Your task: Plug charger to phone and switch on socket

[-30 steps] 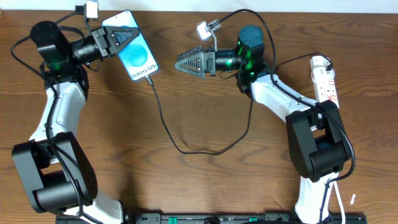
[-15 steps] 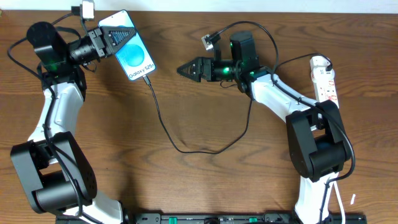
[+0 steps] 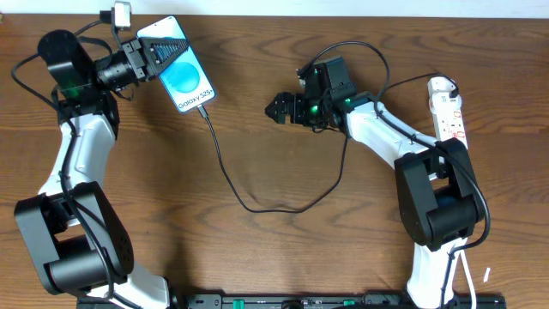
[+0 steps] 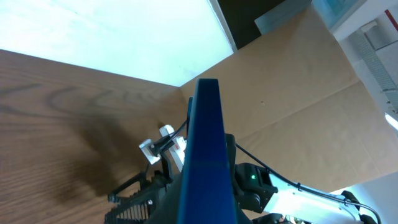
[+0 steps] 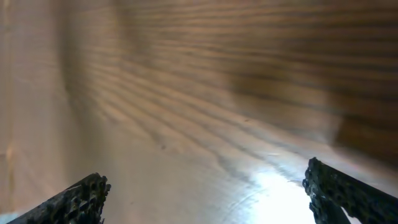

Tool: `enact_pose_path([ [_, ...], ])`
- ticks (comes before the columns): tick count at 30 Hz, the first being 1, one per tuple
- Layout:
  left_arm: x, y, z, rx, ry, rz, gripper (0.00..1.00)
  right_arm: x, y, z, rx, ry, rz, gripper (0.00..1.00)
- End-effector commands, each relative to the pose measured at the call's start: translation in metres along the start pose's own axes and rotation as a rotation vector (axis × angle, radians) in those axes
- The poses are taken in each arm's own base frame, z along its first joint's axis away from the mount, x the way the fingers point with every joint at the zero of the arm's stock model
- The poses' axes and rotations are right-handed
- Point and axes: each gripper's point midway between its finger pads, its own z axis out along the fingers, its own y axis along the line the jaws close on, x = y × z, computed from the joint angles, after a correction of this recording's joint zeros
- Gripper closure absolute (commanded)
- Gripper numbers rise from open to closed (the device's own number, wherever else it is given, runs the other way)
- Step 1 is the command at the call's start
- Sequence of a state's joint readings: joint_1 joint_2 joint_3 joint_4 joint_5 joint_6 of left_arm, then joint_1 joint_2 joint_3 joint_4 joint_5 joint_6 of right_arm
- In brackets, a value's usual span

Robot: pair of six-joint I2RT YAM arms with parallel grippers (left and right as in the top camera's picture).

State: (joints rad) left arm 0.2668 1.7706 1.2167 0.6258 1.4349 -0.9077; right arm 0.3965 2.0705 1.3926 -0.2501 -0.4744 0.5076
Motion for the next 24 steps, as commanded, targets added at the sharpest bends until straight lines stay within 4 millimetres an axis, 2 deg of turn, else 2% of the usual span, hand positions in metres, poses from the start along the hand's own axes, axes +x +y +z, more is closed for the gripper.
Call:
enact_pose_path([
  [1, 0.005, -0.005, -0.003, 0.004, 0.005, 0.020, 0.93, -0.015, -0.015, -0.005, 0.096, -0.066, -0.033, 0.01],
  [7, 0.010, 0.003, -0.003, -0.001, 0.009, -0.011, 0.93, -0.032, -0.031, -0.026, 0.246, -0.157, -0.059, 0.01],
  [12, 0.016, 0.020, -0.002, -0.032, 0.007, -0.070, 0.92, -0.048, -0.031, -0.049, 0.297, -0.225, -0.085, 0.01],
  [16, 0.034, 0.054, 0.000, -0.138, 0.004, -0.161, 0.93, -0.063, -0.024, -0.072, 0.305, -0.286, -0.104, 0.01],
  [24, 0.057, 0.099, -0.001, -0.375, -0.006, -0.228, 0.93, -0.068, -0.020, -0.080, 0.298, -0.305, -0.108, 0.01],
])
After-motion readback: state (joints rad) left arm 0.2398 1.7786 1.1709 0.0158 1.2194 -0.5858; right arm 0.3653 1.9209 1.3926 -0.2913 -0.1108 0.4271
